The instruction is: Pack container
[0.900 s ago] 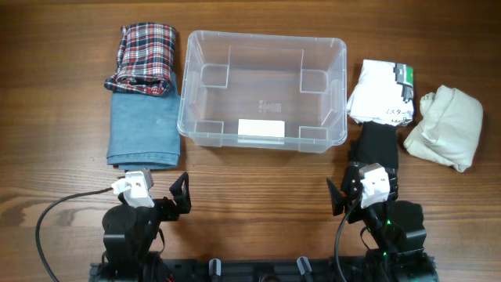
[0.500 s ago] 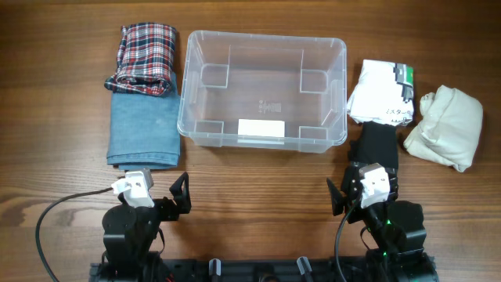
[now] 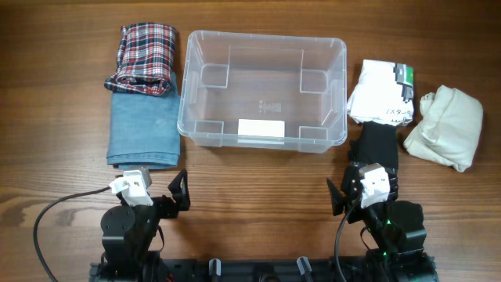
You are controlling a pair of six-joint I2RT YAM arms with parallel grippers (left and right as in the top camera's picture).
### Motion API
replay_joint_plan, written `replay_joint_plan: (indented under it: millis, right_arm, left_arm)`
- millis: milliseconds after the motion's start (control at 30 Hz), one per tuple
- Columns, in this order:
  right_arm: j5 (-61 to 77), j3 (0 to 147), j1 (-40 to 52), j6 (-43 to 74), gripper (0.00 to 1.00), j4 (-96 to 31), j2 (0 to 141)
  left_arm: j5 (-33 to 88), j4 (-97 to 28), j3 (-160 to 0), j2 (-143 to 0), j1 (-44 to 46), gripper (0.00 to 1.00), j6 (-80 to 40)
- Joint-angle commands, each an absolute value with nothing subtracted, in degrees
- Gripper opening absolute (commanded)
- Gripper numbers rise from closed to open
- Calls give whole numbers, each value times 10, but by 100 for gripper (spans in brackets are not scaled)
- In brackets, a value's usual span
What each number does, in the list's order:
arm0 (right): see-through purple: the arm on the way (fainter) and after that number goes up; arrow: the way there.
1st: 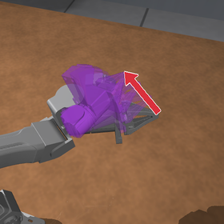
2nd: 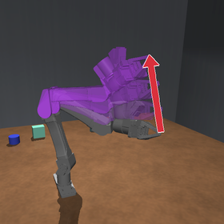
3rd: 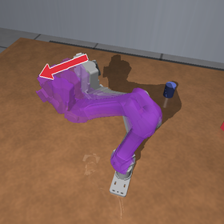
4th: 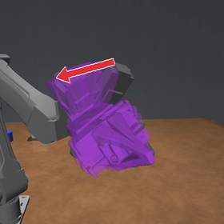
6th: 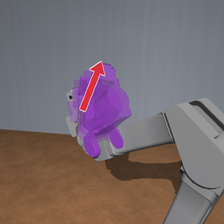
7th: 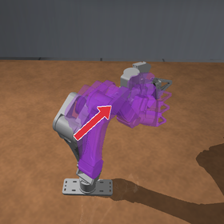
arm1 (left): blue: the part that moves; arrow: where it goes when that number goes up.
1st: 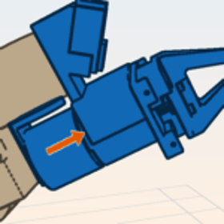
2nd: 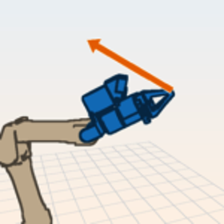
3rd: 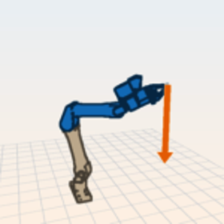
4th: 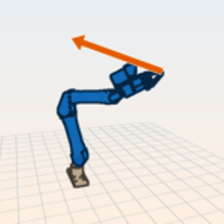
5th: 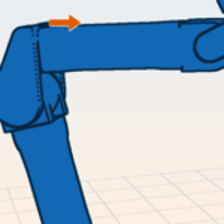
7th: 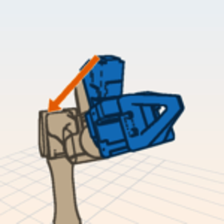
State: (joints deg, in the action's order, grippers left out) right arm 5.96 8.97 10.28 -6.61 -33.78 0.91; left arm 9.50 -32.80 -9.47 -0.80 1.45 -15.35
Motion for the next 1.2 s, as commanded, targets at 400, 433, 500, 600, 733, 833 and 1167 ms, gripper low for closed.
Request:
replay_joint_plan:
  millis: [400,433,500,600,733,833,1167]
  right_arm:
    - [65,90,100,-59,100,-337,4]
    - [65,90,100,-59,100,-337,4]
    - [65,90,100,-59,100,-337,4]
    - [65,90,100,-59,100,-337,4]
    - [65,90,100,-59,100,-337,4]
    - [65,90,100,-59,100,-337,4]
    - [65,90,100,-59,100,-337,4]
  left_arm:
    - [91,-324,-98,-6,18,100,-210]
    - [94,-317,-104,-8,18,100,-227]
    - [107,-302,-123,-19,18,100,-249]
    - [116,-304,-192,-82,18,99,-250]
    - [114,-318,-350,-256,18,100,-250]
    - [119,-359,-514,-416,18,100,-217]
    - [124,-547,-809,-714,-134,100,-105]
